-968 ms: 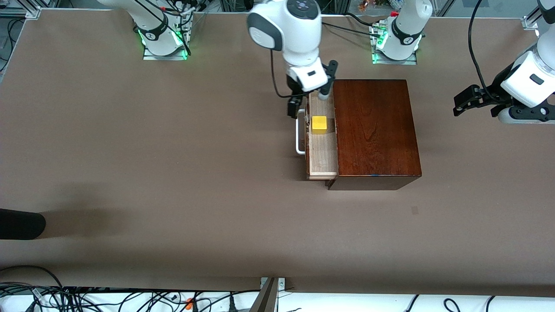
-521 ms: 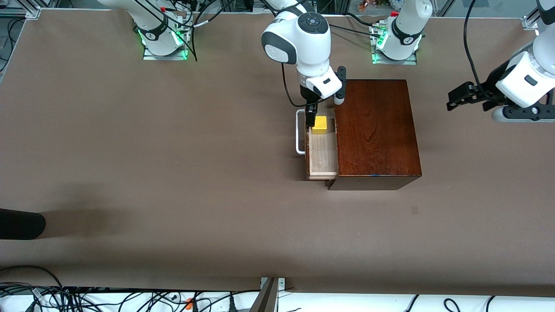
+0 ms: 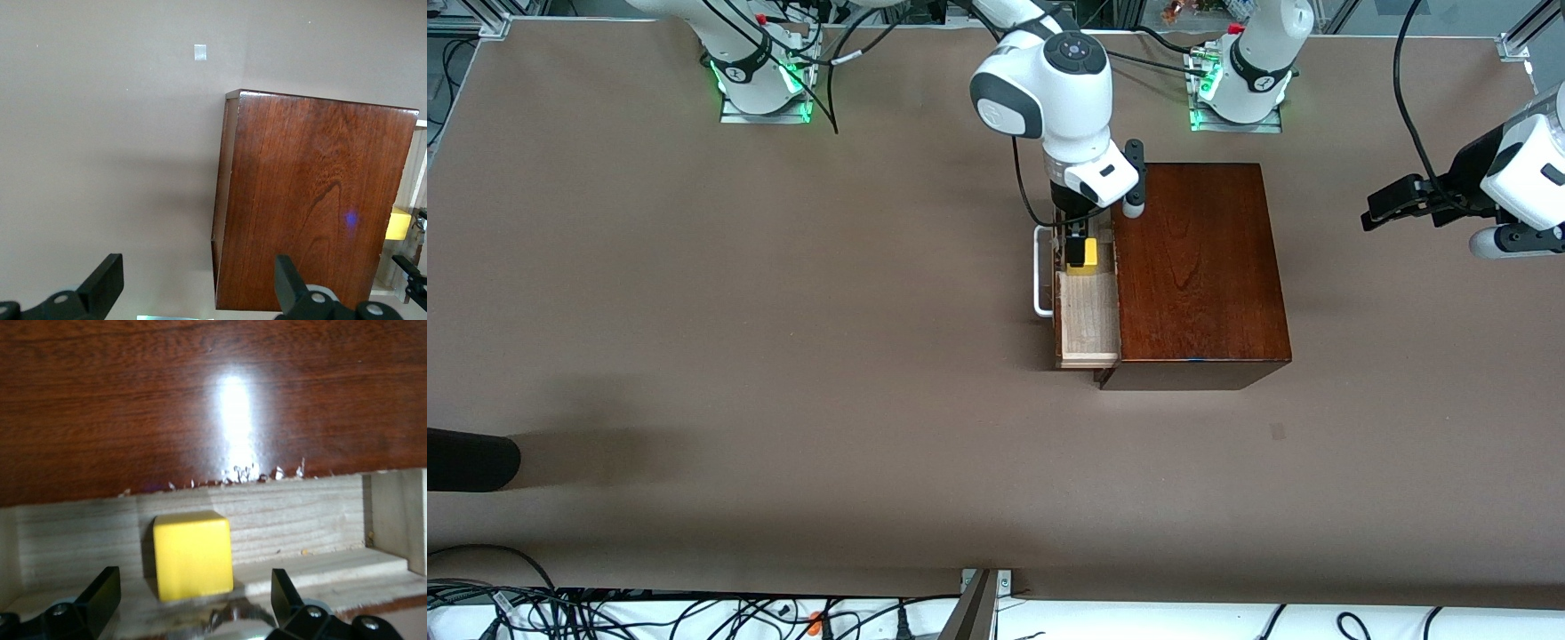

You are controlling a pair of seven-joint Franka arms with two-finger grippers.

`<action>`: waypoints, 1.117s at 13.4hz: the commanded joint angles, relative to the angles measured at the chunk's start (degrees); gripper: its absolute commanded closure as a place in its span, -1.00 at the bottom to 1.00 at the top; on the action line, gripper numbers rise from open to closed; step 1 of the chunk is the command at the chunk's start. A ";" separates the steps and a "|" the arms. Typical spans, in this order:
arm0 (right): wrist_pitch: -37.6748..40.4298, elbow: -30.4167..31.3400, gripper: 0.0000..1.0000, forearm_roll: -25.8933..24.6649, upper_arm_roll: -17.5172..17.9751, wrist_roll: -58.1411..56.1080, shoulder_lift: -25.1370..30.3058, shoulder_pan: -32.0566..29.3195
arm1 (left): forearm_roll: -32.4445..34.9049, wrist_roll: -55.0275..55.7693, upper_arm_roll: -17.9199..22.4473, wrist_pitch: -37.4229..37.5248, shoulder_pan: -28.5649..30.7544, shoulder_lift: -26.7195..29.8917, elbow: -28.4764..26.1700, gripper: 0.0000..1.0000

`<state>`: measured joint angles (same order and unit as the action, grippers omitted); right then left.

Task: Open drawer, take yellow block, close drawer
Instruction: 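Lower the right gripper and grasp the yellow cube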

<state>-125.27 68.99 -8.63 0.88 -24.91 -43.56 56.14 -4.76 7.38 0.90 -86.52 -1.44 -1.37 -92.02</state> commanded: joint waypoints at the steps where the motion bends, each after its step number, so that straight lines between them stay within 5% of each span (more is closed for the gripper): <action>1: 0.11 -3.68 -1.00 0.02 -0.26 1.34 -2.41 0.55 | -0.25 0.17 0.06 1.88 0.03 -0.31 1.32 -1.00; 10: -0.59 -4.47 -0.93 0.02 -0.17 3.99 -5.13 0.64 | 0.02 0.17 0.33 2.06 0.03 -0.22 1.84 -1.00; 11: -0.59 -4.47 -0.69 0.02 -0.17 3.90 -5.14 0.64 | 0.02 0.17 0.33 2.23 0.12 -0.04 1.93 -1.00; 15: 0.02 -4.56 0.87 0.02 -0.17 3.82 -4.70 0.46 | 0.37 0.17 0.33 2.59 0.12 0.05 1.93 -1.00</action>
<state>-125.89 66.42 -8.62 0.88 -21.86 -47.51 56.35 -4.76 7.42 1.14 -85.28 -1.44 -1.32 -91.32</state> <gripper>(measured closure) 0.357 0.000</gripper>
